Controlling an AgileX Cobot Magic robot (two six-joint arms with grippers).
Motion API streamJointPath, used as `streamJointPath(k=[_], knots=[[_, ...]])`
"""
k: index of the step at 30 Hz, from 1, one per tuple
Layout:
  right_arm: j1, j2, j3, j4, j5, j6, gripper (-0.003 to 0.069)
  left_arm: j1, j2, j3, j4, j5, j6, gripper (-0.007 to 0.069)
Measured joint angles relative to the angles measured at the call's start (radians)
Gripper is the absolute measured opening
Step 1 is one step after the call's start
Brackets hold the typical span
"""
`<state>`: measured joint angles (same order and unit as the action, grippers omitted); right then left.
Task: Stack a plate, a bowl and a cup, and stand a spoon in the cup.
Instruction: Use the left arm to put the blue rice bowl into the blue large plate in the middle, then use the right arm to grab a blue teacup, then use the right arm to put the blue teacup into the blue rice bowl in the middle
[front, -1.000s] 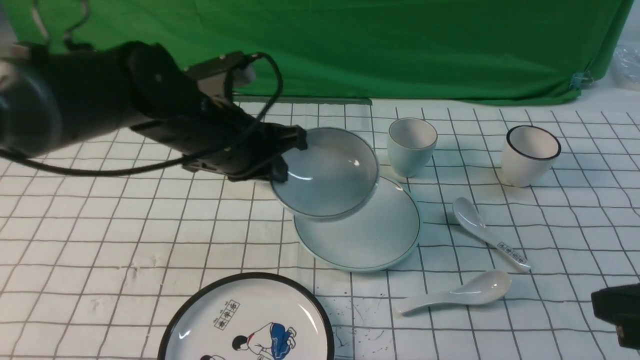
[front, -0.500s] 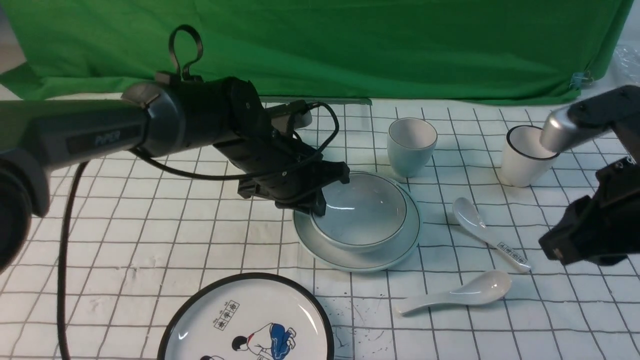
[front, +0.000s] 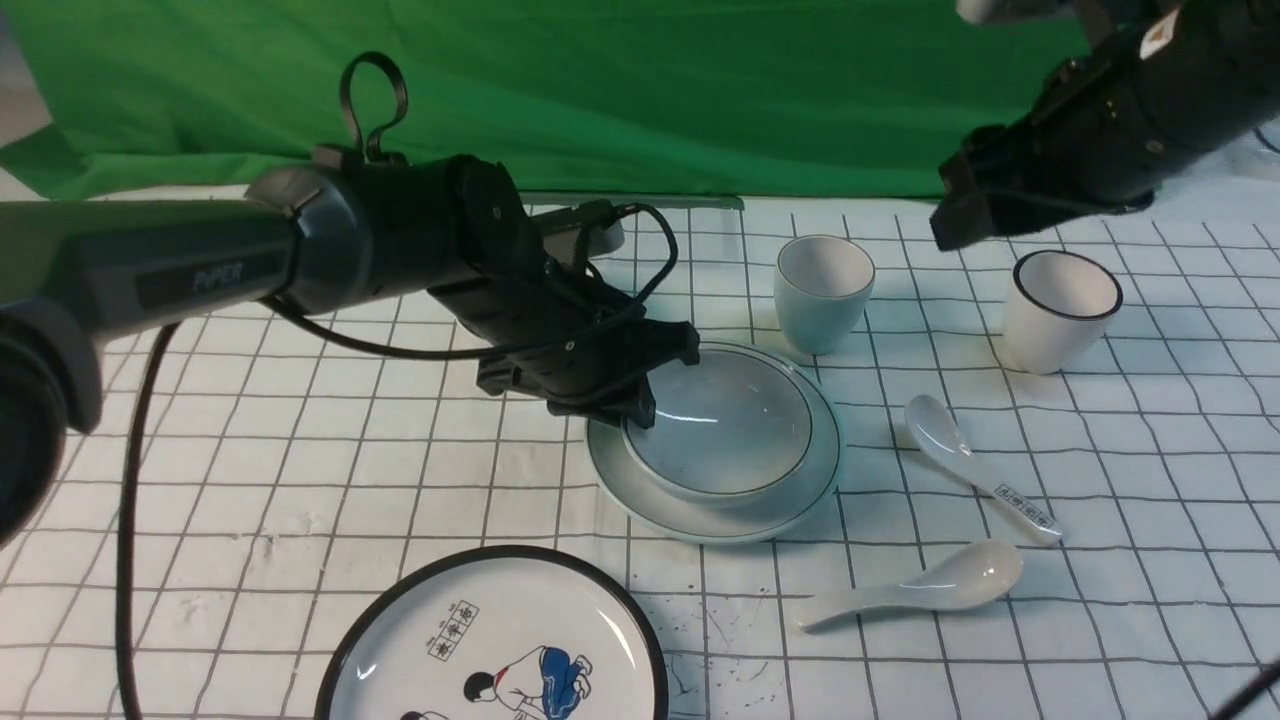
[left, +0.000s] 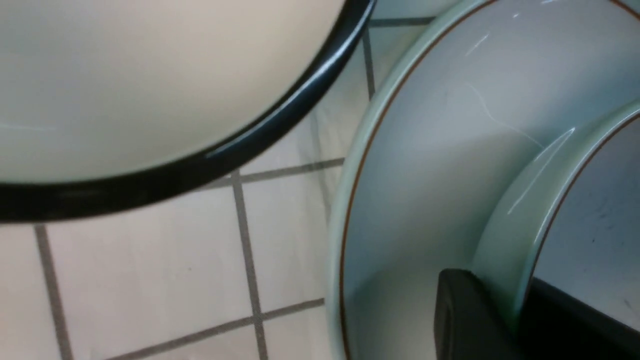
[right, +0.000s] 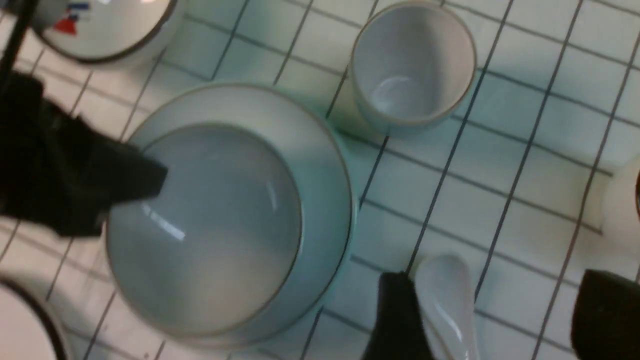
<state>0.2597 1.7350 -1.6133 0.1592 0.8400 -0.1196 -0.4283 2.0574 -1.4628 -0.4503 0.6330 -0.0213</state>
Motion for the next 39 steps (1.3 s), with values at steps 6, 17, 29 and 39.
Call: streamJointPath(k=[6, 17, 29, 39], knots=[[-0.017, 0.256, -0.22, 0.001, -0.001, 0.029, 0.0537, 0.0, 0.0, -0.011, 0.0, 0.0, 0.0, 0.0283], [-0.017, 0.535, -0.435, 0.013, -0.014, 0.05, 0.0464, 0.009, -0.1, -0.138, 0.183, 0.293, 0.002, 0.0204], [-0.029, 0.507, -0.54, 0.015, 0.166, 0.047, 0.0087, 0.009, -0.465, -0.131, 0.365, 0.461, 0.021, 0.0], [0.098, 0.349, -0.534, 0.009, 0.324, -0.013, 0.0087, 0.009, -0.668, 0.047, 0.504, 0.422, -0.058, 0.0]])
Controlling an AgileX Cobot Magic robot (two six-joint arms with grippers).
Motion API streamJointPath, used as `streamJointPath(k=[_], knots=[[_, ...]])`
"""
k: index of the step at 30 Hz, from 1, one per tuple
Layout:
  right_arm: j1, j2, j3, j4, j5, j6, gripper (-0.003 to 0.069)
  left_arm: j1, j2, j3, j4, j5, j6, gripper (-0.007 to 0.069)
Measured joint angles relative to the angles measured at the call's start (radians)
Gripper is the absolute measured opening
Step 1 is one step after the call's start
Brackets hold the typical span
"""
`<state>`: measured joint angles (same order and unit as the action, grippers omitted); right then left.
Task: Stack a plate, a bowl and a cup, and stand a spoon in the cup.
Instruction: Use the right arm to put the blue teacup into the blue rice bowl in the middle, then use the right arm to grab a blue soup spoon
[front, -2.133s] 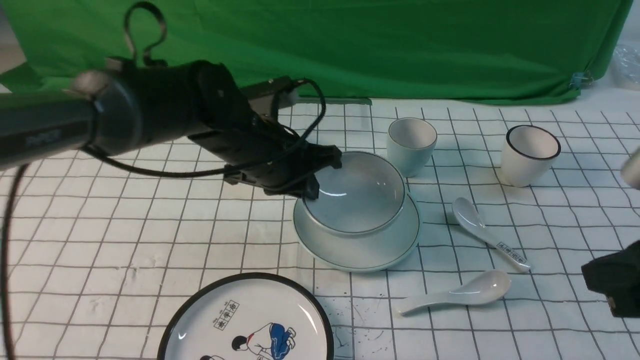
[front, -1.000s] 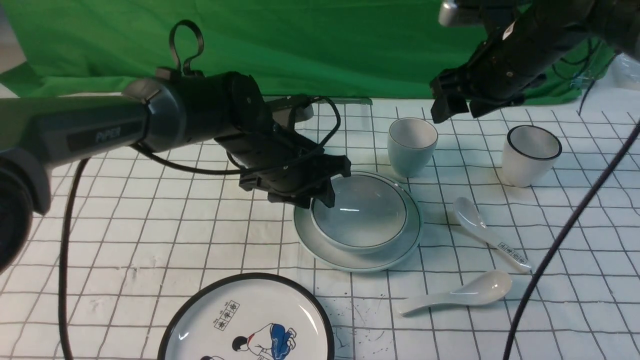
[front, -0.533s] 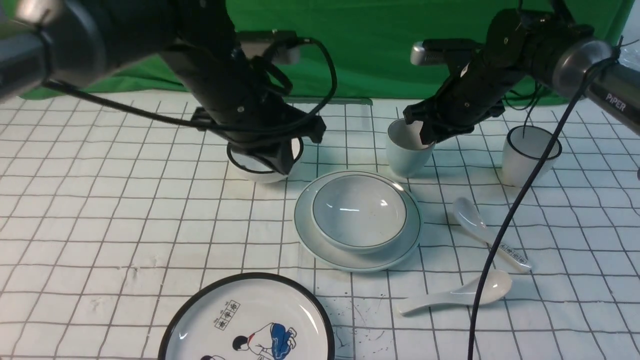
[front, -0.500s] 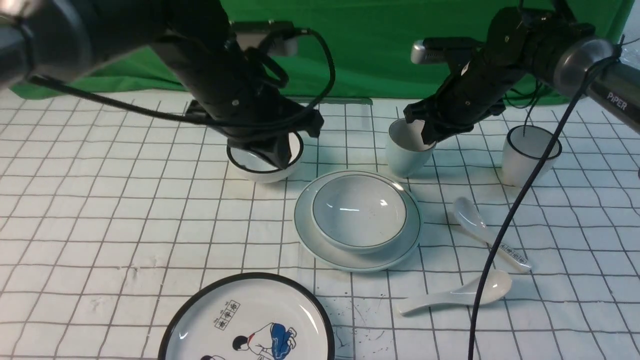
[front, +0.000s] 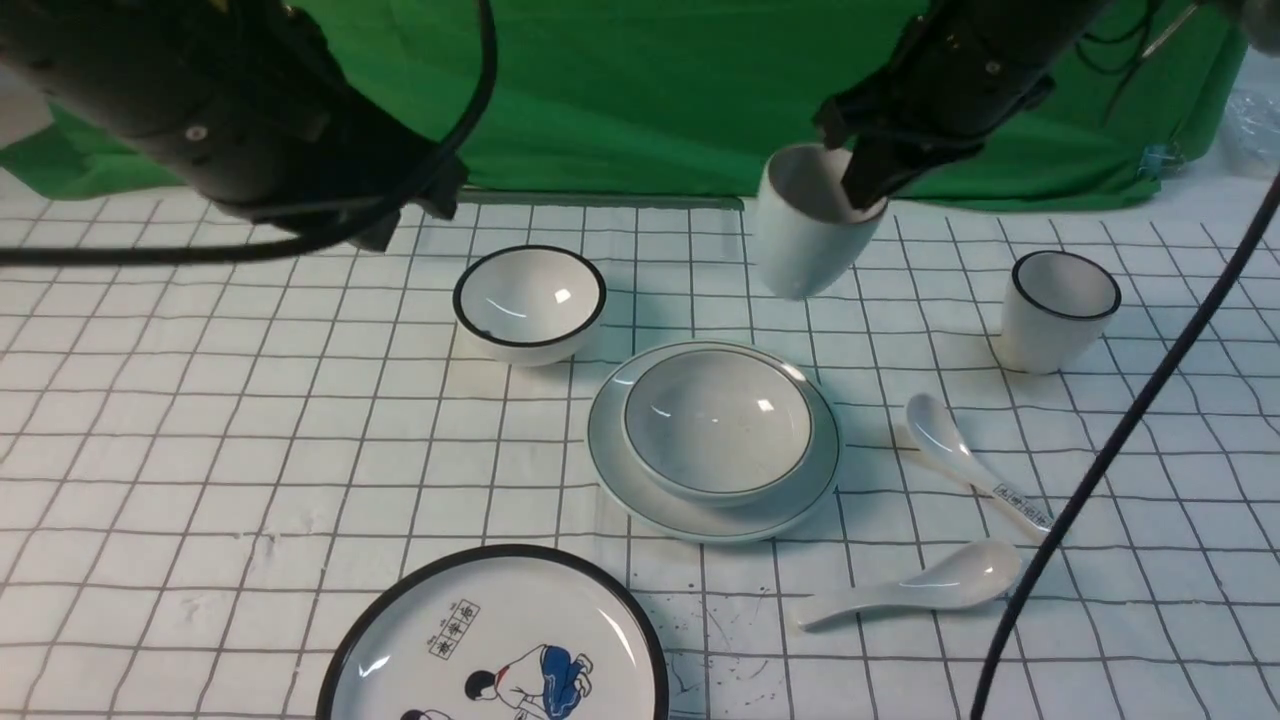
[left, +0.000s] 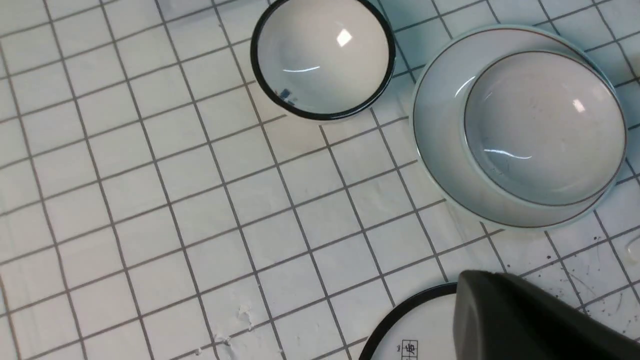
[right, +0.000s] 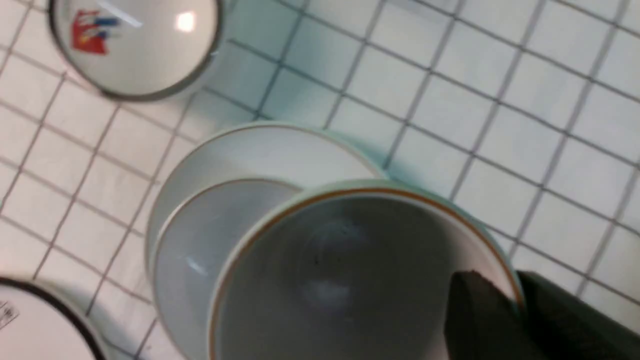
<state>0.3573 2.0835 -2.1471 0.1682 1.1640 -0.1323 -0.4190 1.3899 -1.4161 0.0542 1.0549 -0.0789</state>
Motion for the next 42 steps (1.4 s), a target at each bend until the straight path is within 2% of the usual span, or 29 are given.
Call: streamJointPath(k=[3, 7, 13, 19, 23, 24, 25, 26, 27, 30, 35, 38, 42], knots=[[0.078, 0.02, 0.084, 0.001, -0.003, -0.023, 0.0087, 0.0, -0.027, 0.056, 0.008, -0.034, -0.023, 0.0], [0.115, 0.027, 0.173, -0.015, -0.054, -0.028, 0.0087, 0.0, -0.032, 0.077, 0.009, -0.045, -0.026, 0.0001], [0.117, 0.027, 0.292, -0.037, -0.224, -0.028, 0.0087, 0.0, -0.036, 0.081, 0.017, -0.089, -0.028, 0.0001], [0.117, 0.027, 0.341, -0.038, -0.327, -0.028, 0.0097, 0.0, -0.036, 0.082, 0.022, -0.127, -0.028, 0.0001], [0.117, 0.027, 0.346, -0.037, -0.338, -0.026, 0.0172, 0.0, -0.036, 0.082, 0.024, -0.14, -0.029, 0.0001], [0.117, 0.027, 0.346, -0.035, -0.337, -0.026, 0.0237, 0.0, -0.036, 0.082, 0.024, -0.142, -0.029, 0.0001], [0.117, 0.027, 0.346, -0.035, -0.337, -0.026, 0.0246, 0.0, -0.036, 0.082, 0.024, -0.142, -0.029, 0.0001], [0.117, 0.026, 0.346, -0.035, -0.33, -0.028, 0.0313, 0.0, -0.036, 0.082, 0.024, -0.143, -0.029, 0.0001], [0.117, 0.024, 0.346, -0.035, -0.317, -0.042, 0.034, 0.0, -0.036, 0.082, 0.024, -0.143, -0.029, 0.0001], [0.117, 0.01, 0.332, -0.036, -0.244, -0.084, 0.0369, 0.0, -0.036, 0.083, 0.025, -0.142, -0.029, 0.0001], [0.113, -0.074, 0.283, -0.057, -0.118, -0.135, 0.0342, 0.0, -0.036, 0.085, 0.025, -0.142, -0.029, 0.0001], [0.092, -0.198, 0.27, -0.078, -0.011, -0.166, 0.0276, 0.0, -0.036, 0.086, 0.025, -0.142, -0.029, 0.0001], [0.065, -0.28, 0.314, -0.065, 0.0, -0.194, 0.0245, 0.0, -0.036, 0.086, 0.024, -0.142, -0.029, 0.0001]])
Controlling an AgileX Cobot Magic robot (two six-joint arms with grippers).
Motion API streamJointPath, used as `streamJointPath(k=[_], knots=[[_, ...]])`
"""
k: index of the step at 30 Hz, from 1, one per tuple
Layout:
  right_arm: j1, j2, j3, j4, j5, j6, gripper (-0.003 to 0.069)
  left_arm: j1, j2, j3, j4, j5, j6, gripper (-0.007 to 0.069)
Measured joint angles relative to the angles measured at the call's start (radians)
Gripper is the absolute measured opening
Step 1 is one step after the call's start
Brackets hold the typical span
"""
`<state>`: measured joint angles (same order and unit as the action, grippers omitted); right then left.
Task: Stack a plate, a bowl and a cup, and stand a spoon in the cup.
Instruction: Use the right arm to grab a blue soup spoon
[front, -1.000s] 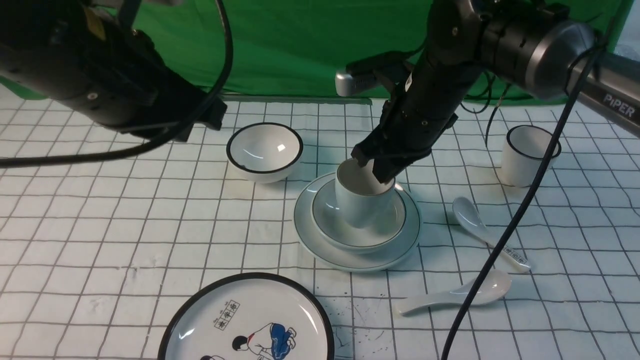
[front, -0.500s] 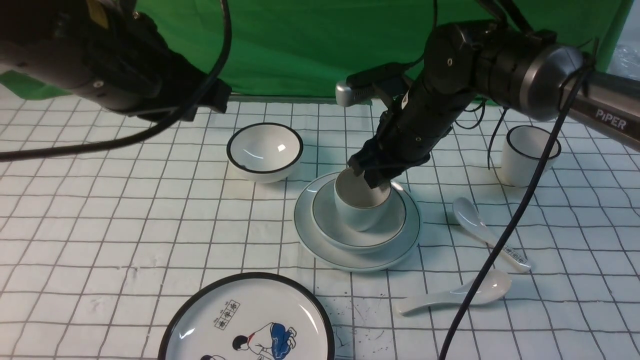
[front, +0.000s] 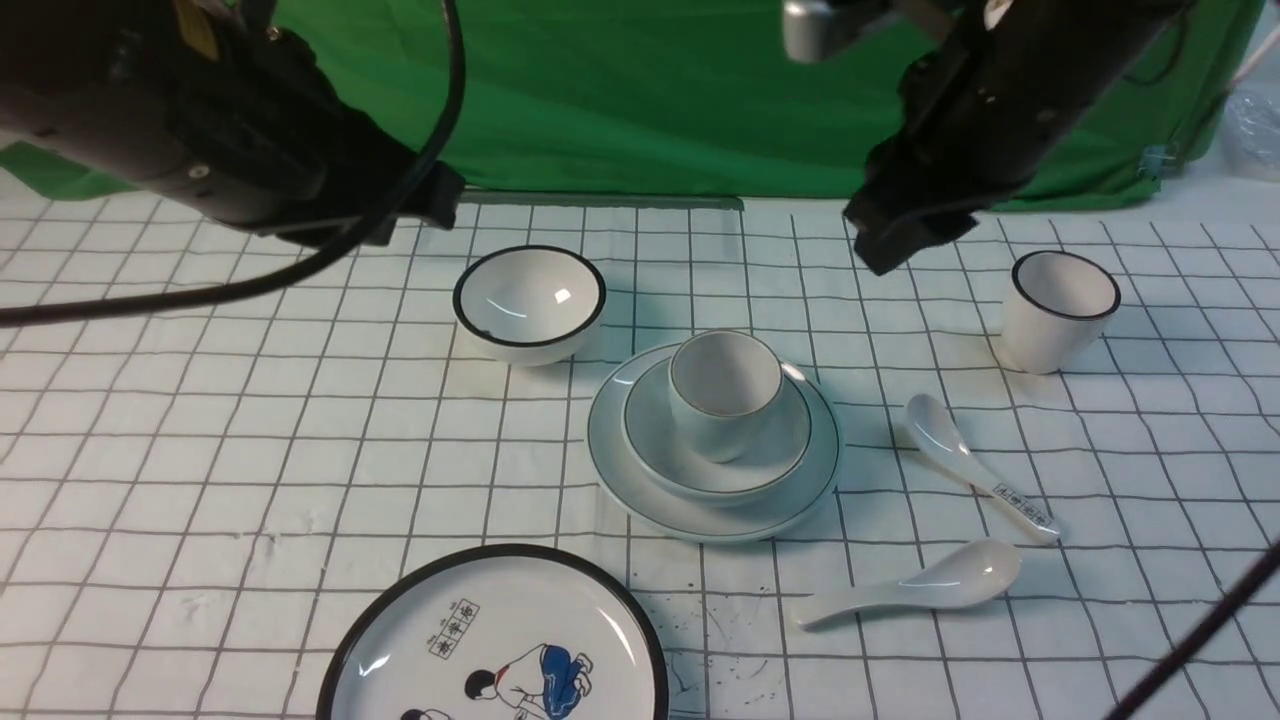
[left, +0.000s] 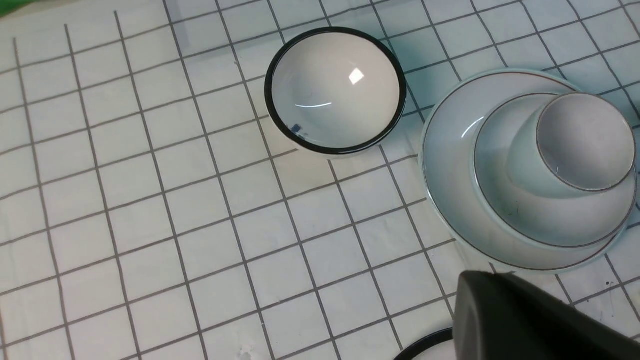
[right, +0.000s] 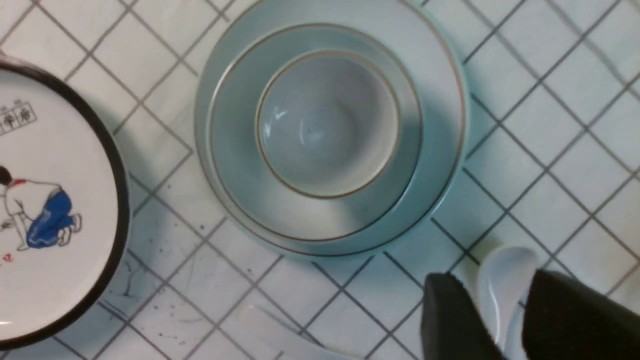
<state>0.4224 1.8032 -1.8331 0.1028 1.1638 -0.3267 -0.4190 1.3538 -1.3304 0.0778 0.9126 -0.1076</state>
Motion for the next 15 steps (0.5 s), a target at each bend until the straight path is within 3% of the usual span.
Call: streamJointPath(k=[5, 8, 10, 11, 15], knots=[[-0.001, -0.071, 0.293, 0.069, -0.023, -0.168, 0.0319, 0.0, 0.0, 0.0, 0.0, 0.012, 0.0, 0.0001], [0.004, -0.071, 0.428, 0.074, -0.115, -0.245, 0.0372, 0.0, 0.0, 0.0, 0.0, 0.013, 0.0, 0.0001], [0.005, -0.063, 0.573, 0.075, -0.272, -0.311, 0.0443, 0.0, 0.0, 0.0, 0.0, 0.02, 0.0, 0.0001], [0.005, -0.062, 0.581, 0.075, -0.272, -0.311, 0.0443, 0.0, 0.0, 0.0, 0.0, 0.021, 0.0, 0.0001], [0.019, -0.042, 0.691, 0.075, -0.448, -0.422, 0.0559, 0.0, 0.0, 0.0, 0.001, 0.023, 0.003, 0.0001]])
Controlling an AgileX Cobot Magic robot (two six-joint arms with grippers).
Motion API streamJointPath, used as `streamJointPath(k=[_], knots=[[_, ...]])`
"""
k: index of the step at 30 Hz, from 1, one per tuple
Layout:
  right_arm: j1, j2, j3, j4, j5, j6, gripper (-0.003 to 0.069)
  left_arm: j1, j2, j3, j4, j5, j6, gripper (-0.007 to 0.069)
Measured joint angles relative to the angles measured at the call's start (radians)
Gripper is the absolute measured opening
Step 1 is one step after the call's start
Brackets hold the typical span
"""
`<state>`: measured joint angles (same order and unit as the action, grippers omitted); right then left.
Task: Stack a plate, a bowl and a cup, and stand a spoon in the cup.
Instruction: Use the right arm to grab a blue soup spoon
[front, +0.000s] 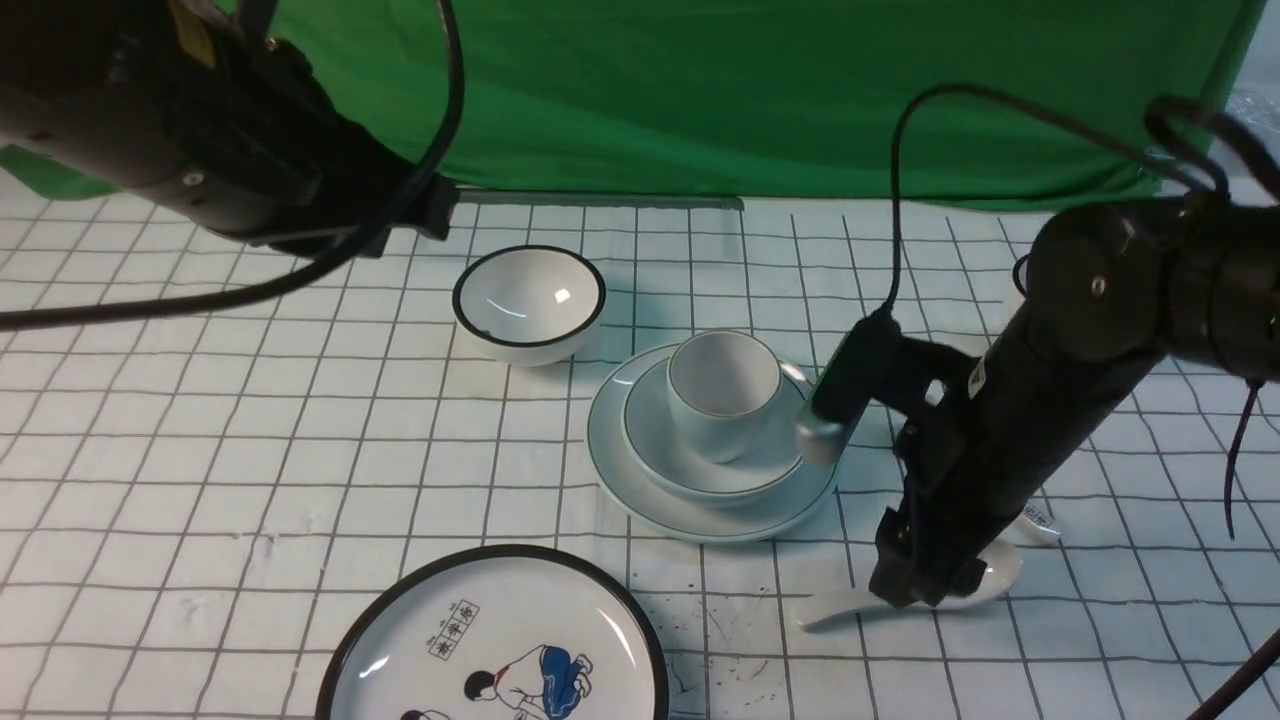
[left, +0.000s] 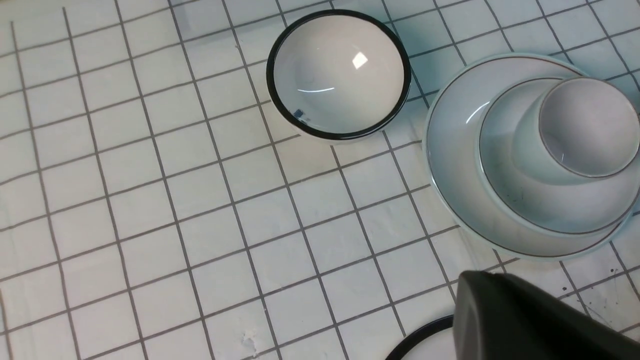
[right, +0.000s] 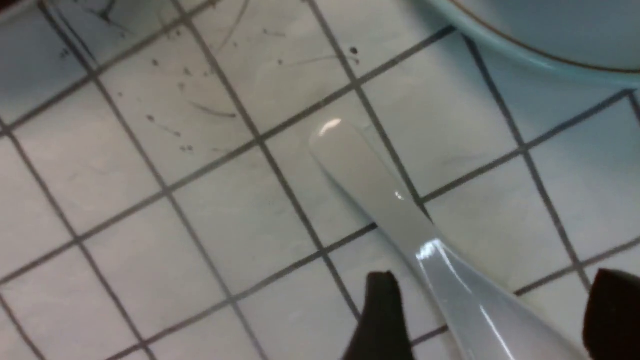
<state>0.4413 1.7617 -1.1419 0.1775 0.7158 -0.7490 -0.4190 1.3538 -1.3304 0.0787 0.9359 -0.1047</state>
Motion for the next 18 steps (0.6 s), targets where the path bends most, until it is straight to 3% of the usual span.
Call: streamJointPath(k=[6, 12, 13, 14, 16, 18], knots=[[0.069, 0.049, 0.022, 0.001, -0.103, -0.069, 0.0598, 0.0, 0.002, 0.0, 0.0, -0.003, 0.0, 0.0001], [0.099, 0.108, 0.023, -0.001, -0.119, -0.076, 0.054, 0.0, 0.003, 0.0, -0.005, 0.03, 0.001, 0.0001], [0.101, 0.112, 0.022, 0.001, -0.127, -0.074, 0.0451, 0.0, 0.003, 0.0, -0.005, 0.037, 0.001, 0.0001], [0.101, 0.112, 0.022, 0.001, -0.127, -0.073, 0.0437, 0.0, 0.003, 0.0, -0.005, 0.038, 0.001, 0.0001], [0.102, 0.112, 0.018, 0.0, -0.119, -0.061, 0.0239, 0.0, 0.003, 0.0, -0.005, 0.038, 0.001, 0.0001], [0.102, 0.106, 0.014, 0.002, -0.09, -0.045, 0.0163, 0.0, 0.003, 0.0, -0.005, 0.041, 0.001, 0.0001]])
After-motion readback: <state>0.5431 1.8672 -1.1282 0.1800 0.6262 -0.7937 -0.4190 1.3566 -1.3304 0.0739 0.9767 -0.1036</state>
